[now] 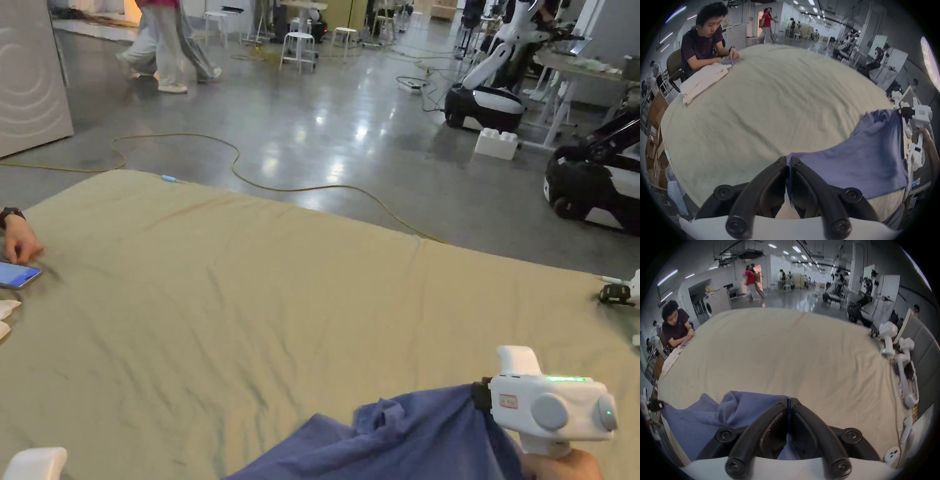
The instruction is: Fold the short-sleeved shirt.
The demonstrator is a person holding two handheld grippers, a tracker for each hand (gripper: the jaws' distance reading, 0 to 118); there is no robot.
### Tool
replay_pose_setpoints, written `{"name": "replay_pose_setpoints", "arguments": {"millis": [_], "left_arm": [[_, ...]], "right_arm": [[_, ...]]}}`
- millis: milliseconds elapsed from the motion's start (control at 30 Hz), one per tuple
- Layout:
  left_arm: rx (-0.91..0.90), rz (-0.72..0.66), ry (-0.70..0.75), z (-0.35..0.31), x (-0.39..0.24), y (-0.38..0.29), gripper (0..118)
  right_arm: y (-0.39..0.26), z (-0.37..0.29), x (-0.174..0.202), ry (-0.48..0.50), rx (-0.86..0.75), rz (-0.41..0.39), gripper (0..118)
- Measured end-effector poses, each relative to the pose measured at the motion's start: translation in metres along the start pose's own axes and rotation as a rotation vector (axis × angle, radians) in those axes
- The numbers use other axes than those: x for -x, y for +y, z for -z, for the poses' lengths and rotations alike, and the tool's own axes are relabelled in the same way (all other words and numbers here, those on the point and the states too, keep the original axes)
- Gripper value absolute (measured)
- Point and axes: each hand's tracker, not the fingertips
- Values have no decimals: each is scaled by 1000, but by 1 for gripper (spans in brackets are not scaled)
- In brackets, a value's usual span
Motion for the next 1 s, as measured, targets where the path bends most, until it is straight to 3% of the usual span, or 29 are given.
{"name": "replay_pose_setpoints", "arguments": {"millis": [333,567,700,1000], "left_arm": [[-307,129,-121,-95,-37,128,6],[-474,188,-139,-153,-69,246,6],[-531,202,-154,-179,-88,305,6],[-595,251,-121,-221,-122,402,6]], "right_arm": [[63,-179,-17,-150,-360,-40,2],[115,-281,-46,-244,-506,17,2],[147,-313,-63,-274,-568,52,2],[232,-348,-73,-355,-641,31,2]]}}
